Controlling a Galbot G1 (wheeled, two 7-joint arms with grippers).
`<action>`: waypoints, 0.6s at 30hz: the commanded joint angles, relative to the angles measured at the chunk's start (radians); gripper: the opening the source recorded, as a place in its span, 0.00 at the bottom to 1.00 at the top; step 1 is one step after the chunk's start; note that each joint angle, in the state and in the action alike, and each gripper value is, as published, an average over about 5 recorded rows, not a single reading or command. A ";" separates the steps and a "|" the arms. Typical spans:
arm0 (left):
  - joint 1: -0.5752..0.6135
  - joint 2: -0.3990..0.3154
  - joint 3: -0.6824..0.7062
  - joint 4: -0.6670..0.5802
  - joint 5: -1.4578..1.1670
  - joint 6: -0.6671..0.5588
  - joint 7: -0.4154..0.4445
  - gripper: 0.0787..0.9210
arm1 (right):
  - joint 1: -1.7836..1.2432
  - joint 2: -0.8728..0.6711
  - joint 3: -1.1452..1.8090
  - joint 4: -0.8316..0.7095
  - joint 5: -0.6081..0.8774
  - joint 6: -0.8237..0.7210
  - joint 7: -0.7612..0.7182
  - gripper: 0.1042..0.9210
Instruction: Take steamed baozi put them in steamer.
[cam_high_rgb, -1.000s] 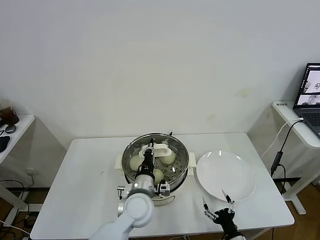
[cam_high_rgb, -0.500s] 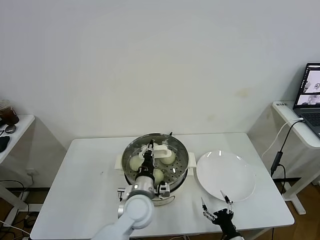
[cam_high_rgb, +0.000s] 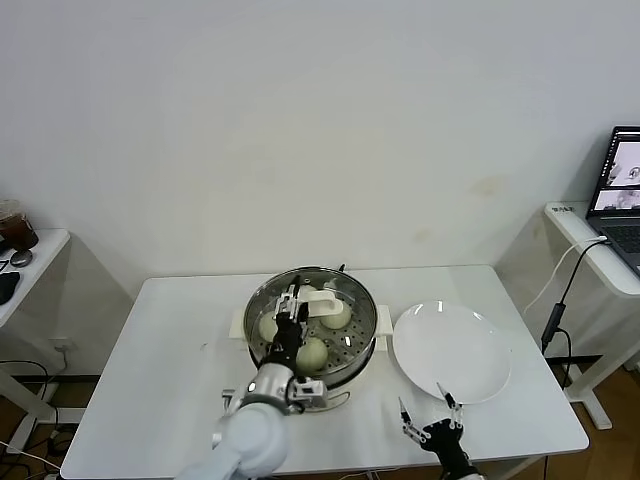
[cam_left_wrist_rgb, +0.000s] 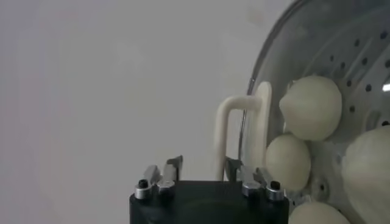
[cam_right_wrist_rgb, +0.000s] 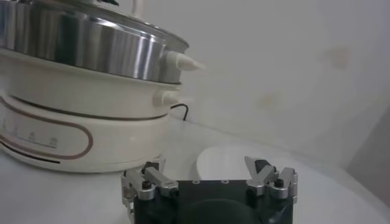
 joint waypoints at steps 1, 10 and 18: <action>0.345 0.017 -0.272 -0.209 -0.685 -0.450 -0.215 0.67 | 0.000 0.001 -0.008 0.004 0.000 0.000 -0.002 0.88; 0.852 -0.028 -0.651 -0.370 -1.192 -0.698 -0.370 0.88 | -0.021 -0.016 -0.036 0.054 0.127 -0.035 0.007 0.88; 1.005 -0.081 -0.620 -0.277 -1.286 -0.776 -0.403 0.88 | -0.101 -0.082 -0.087 0.148 0.213 -0.172 0.024 0.88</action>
